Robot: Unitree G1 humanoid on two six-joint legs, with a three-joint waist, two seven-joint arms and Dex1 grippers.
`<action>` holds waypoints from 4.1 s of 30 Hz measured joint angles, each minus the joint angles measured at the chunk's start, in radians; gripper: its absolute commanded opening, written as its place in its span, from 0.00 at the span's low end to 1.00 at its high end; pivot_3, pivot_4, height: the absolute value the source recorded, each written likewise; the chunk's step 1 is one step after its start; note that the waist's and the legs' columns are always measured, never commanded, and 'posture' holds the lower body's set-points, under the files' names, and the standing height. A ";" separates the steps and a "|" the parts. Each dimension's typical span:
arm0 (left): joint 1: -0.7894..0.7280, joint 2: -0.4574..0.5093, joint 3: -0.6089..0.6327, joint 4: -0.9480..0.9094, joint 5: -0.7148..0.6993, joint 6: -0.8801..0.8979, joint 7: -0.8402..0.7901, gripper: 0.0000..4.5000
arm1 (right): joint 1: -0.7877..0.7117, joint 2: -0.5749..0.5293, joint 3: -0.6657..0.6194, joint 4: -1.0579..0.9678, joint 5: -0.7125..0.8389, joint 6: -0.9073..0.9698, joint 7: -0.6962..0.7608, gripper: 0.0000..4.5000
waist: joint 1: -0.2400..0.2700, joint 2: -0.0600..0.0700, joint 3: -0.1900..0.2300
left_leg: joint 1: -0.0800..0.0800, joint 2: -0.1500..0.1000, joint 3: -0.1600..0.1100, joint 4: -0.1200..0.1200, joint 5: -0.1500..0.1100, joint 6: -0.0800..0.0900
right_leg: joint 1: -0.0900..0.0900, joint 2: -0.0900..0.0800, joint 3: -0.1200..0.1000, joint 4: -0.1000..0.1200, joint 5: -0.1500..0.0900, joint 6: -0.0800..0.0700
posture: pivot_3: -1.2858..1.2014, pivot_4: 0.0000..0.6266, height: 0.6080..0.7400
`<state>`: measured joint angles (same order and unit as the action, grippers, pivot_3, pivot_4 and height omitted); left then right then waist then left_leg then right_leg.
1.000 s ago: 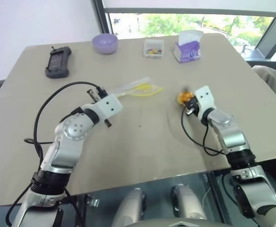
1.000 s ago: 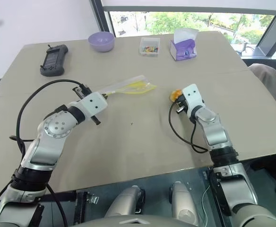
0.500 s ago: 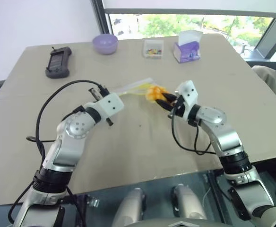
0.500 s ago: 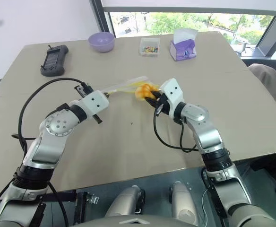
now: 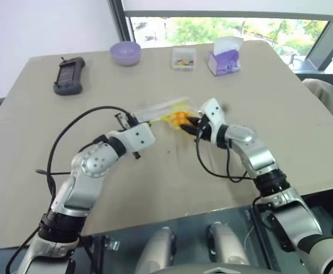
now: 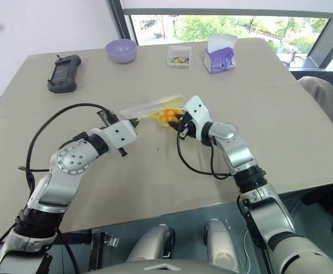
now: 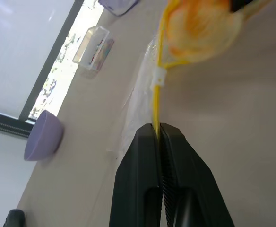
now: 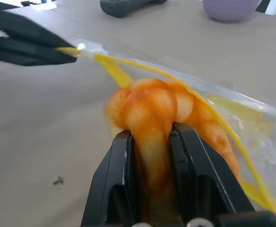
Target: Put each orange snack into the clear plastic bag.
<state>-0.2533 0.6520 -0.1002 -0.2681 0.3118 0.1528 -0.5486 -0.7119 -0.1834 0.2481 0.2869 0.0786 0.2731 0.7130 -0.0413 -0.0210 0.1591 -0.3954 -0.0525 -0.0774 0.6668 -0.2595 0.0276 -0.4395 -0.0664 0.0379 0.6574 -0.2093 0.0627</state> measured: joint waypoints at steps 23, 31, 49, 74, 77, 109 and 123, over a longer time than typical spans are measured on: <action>0.091 0.007 0.020 -0.047 -0.047 -0.071 -0.037 0.00 | -0.101 0.109 -0.113 0.183 0.046 0.023 -0.105 0.22 | -0.003 0.001 0.001 | 0.000 0.000 0.000 -0.001 0.000 0.000 | 0.000 0.000 0.000 0.000 0.000 0.000 | 0.52 0.24 1.00; 0.063 0.009 0.035 -0.045 -0.117 0.018 -0.088 0.00 | -0.069 0.064 -0.082 0.120 -0.007 -0.081 -0.111 0.22 | 0.003 0.001 0.001 | -0.001 -0.001 -0.001 0.000 0.000 0.000 | 0.000 -0.001 -0.001 -0.001 0.000 0.000 | 0.52 0.24 1.00; -0.043 0.022 0.005 -0.025 -0.193 0.080 -0.204 0.00 | 0.012 -0.040 0.009 -0.014 -0.196 -0.321 -0.142 0.22 | 0.001 0.001 0.001 | -0.001 -0.001 -0.001 0.000 0.001 -0.001 | 0.000 0.000 -0.001 -0.001 0.000 0.000 | 0.52 0.24 1.00; -0.095 0.008 -0.063 0.088 -0.149 -0.226 -0.177 0.00 | 0.095 0.077 -0.094 -0.100 -0.018 0.076 -0.146 0.22 | 0.006 0.001 0.001 | -0.001 -0.001 0.000 0.000 0.000 0.000 | 0.000 0.000 0.000 -0.001 0.000 0.000 | 0.52 0.24 1.00; -0.069 0.009 -0.056 0.088 -0.170 -0.214 -0.186 0.00 | 0.091 0.081 -0.104 -0.077 0.000 0.102 -0.154 0.22 | 0.005 0.001 0.001 | -0.001 -0.001 -0.001 0.000 0.000 0.000 | 0.000 0.000 -0.001 -0.001 0.000 0.000 | 0.52 0.24 1.00; -0.097 -0.042 0.053 0.130 -0.288 0.052 -0.106 0.00 | 0.030 -0.014 -0.038 -0.055 -0.095 -0.039 -0.140 0.73 | 0.001 0.001 0.001 | -0.001 -0.001 -0.001 0.000 0.000 0.000 | 0.000 0.000 -0.001 -0.001 0.000 0.000 | 0.52 0.24 1.00; -0.173 -0.072 0.101 0.130 -0.397 0.181 -0.108 0.00 | 0.082 -0.199 0.009 -0.180 -0.178 -0.127 -0.060 0.73 | 0.004 0.001 0.001 | -0.001 -0.001 -0.001 0.001 0.001 -0.001 | 0.000 -0.001 -0.001 -0.001 0.000 0.000 | 0.52 0.24 1.00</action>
<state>-0.4262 0.5796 0.0012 -0.1382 -0.0854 0.3340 -0.6564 -0.6296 -0.3826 0.2571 0.1065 -0.0989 0.1459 0.6527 -0.0368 -0.0199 0.1603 -0.3964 -0.0540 -0.0782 0.6674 -0.2589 0.0266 -0.4391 -0.0670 0.0367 0.6562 -0.2094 0.0628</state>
